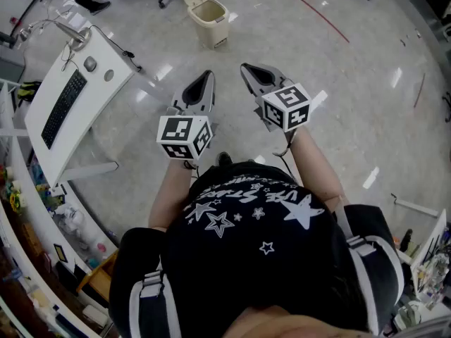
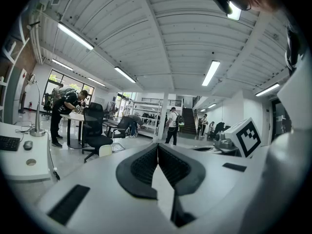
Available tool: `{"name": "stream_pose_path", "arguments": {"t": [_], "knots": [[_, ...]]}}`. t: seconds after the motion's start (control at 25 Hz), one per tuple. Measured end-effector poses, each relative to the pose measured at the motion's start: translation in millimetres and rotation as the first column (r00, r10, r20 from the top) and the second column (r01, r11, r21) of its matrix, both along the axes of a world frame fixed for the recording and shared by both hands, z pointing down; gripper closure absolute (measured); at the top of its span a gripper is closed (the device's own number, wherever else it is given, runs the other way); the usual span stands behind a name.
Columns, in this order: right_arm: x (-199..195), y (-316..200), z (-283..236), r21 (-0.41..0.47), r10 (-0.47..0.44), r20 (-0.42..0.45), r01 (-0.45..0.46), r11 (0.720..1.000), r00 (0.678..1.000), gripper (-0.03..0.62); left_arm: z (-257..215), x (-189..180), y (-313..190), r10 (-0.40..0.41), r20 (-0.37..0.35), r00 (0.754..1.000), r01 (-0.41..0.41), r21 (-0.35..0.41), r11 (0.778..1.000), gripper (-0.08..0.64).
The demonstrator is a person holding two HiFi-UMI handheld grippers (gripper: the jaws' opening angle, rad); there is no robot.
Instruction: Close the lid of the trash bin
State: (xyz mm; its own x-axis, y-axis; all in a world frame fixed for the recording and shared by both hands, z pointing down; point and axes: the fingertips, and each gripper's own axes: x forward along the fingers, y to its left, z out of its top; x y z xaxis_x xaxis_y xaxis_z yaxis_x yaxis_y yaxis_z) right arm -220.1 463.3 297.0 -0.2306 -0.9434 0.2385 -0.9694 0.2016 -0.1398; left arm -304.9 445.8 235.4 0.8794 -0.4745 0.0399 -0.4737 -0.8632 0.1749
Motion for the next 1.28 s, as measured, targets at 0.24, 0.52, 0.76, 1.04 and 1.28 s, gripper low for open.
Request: {"name": "stream_pose_path", "arguments": {"t": [0.24,0.52,0.76,1.04,1.28], "knots": [[0,-3,0,0.009,0.011,0.023,-0.011,1.000,1.000,0.584,2,-2,-5,0.000,-0.002,1.000,0.000,-0.006,1.000,0.548],[-11,-17,1,0.014,0.028,0.044,-0.028,1.000,0.999,0.584,4,-18,-19,0.002,-0.012,1.000,-0.002,-0.010,1.000,0.548],[-14,-28,5,0.025,0.055,0.046,-0.056,0.998,0.997,0.584,10,-29,-35,-0.003,-0.026,1.000,0.002,-0.017,1.000,0.548],[0,-38,11,0.011,0.094,0.091,-0.096,0.995,0.991,0.584,20,-34,-49,-0.012,-0.015,1.000,0.011,-0.053,0.999,0.548],[15,-67,18,0.006,0.075,0.120,-0.077,0.997,0.990,0.584,24,-23,-74,-0.043,0.002,0.999,0.043,-0.053,0.998,0.548]]}}
